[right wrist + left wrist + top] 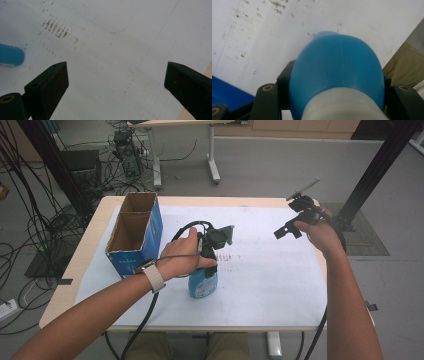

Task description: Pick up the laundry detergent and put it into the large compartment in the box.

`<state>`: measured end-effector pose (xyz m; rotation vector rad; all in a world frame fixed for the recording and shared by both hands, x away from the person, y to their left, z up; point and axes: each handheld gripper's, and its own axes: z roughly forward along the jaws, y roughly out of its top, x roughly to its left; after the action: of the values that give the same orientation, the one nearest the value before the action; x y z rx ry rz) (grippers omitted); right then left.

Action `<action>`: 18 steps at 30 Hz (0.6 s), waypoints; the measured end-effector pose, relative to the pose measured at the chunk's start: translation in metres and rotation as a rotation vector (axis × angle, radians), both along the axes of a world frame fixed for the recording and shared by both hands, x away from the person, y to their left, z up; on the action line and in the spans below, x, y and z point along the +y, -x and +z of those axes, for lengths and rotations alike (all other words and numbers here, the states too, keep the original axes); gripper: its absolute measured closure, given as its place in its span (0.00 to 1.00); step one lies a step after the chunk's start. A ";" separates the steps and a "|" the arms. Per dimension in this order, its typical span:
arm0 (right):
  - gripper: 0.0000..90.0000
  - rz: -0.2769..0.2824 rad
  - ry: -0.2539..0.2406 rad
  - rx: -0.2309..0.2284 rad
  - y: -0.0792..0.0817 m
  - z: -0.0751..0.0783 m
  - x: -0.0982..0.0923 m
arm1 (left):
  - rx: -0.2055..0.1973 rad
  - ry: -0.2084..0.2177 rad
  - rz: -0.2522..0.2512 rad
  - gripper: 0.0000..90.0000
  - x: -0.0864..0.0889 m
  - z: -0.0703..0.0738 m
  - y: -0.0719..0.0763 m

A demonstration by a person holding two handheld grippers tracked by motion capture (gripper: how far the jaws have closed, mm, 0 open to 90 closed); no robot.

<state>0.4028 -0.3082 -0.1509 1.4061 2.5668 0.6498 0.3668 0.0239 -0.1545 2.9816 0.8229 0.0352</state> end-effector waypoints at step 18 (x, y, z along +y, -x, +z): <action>0.06 0.003 0.003 -0.001 -0.002 0.003 0.002 | -0.004 0.008 0.004 0.43 0.002 0.000 0.001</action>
<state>0.4045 -0.3063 -0.1474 1.4011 2.5685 0.6460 0.3655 0.0259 -0.1547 2.9716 0.8261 0.0382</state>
